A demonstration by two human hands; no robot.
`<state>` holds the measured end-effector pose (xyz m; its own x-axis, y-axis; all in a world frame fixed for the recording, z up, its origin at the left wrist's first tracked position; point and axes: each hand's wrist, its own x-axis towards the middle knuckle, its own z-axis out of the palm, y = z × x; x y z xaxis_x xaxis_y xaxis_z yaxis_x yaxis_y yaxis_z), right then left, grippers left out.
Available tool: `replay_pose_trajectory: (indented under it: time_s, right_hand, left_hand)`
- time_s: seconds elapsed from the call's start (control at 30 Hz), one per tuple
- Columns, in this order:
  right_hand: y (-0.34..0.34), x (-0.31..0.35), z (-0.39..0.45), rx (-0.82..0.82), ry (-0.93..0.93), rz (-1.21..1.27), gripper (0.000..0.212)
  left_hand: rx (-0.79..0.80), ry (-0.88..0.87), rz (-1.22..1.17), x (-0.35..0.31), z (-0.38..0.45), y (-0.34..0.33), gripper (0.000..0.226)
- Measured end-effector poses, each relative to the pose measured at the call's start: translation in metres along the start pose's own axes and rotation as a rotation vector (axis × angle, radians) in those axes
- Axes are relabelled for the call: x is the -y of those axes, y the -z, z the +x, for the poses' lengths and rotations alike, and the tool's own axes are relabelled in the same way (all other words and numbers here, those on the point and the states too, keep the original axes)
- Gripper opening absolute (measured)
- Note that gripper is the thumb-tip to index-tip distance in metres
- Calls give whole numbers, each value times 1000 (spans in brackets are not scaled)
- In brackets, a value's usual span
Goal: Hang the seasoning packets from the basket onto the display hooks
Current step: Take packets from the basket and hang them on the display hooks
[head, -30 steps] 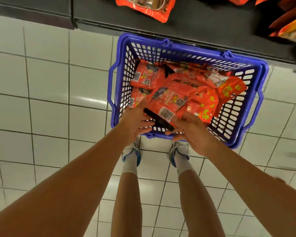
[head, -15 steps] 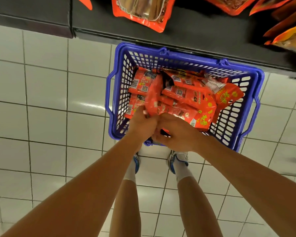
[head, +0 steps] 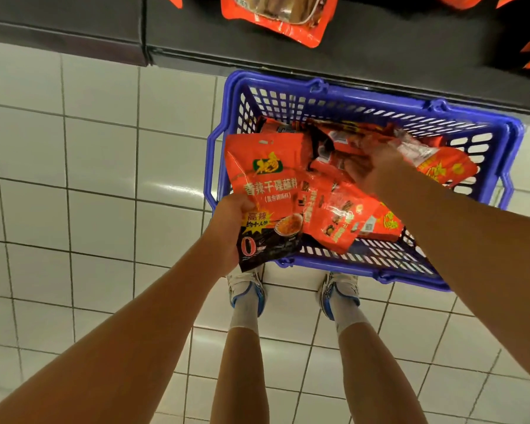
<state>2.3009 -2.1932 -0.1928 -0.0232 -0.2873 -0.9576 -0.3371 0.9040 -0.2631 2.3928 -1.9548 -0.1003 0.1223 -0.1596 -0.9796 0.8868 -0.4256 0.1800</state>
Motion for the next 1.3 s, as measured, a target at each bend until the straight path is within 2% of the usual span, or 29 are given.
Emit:
replay_pose_trajectory:
  time_s: [0.07, 0.2, 0.27, 0.37, 0.5, 0.57, 0.67, 0.73, 0.8, 0.87, 0.9, 0.97, 1.0, 1.07, 1.13, 1.17, 1.23, 1.3]
  right_hand:
    - [7, 1, -6, -38, -5, 21, 13]
    - [32, -16, -44, -10, -35, 150, 23]
    - [49, -27, -69, -16, 1, 148, 21]
    - [73, -36, -102, -32, 131, 86, 33]
    - [84, -33, -151, 6, 365, -149, 23]
    - [83, -33, -174, 46, 482, -386, 17]
    - [67, -34, -212, 93, 706, -700, 27]
    - [49, -35, -243, 157, 857, -833, 9]
    - [33, -34, -273, 192, 966, -967, 16]
    - [25, -28, -302, 184, 1028, -1049, 16]
    - [22, -22, -318, 196, 1056, -1075, 29]
    - [21, -8, -354, 269, 1093, -1096, 51]
    - [21, 1, -374, 317, 1120, -1092, 54]
    - [28, 17, -409, 381, 1166, -1065, 47]
    - [39, 42, -443, 322, 1224, -978, 27]
    - [45, 57, -462, 274, 1194, -894, 22]
    - [55, 92, -499, 261, 1090, -697, 30]
    - [64, 123, -543, 268, 1096, -612, 48]
  left_hand:
    - [7, -36, 47, -1, -3, -2, 23]
    - [-76, -98, 162, -2, -10, -6, 22]
    - [-100, -96, 172, -2, -18, -7, 26]
    - [-170, -128, 161, -5, -33, -11, 34]
    - [-195, -256, 167, -11, -54, -15, 18]
    - [-149, -306, 187, -15, -72, -21, 18]
    - [-80, -300, 109, -16, -104, -39, 29]
    - [-36, -287, 40, -17, -130, -53, 28]
    - [47, -291, -60, -19, -157, -63, 23]
    - [135, -333, -143, -25, -188, -68, 29]
    - [164, -386, -142, -28, -203, -68, 33]
    - [147, -513, -61, -35, -237, -67, 24]
    - [107, -561, -31, -41, -254, -66, 17]
    - [23, -601, -5, -51, -289, -65, 22]
    - [10, -639, 44, -64, -328, -63, 20]
    - [19, -666, 91, -71, -351, -63, 20]
    - [52, -715, 156, -83, -397, -64, 29]
    - [108, -766, 167, -95, -445, -67, 34]
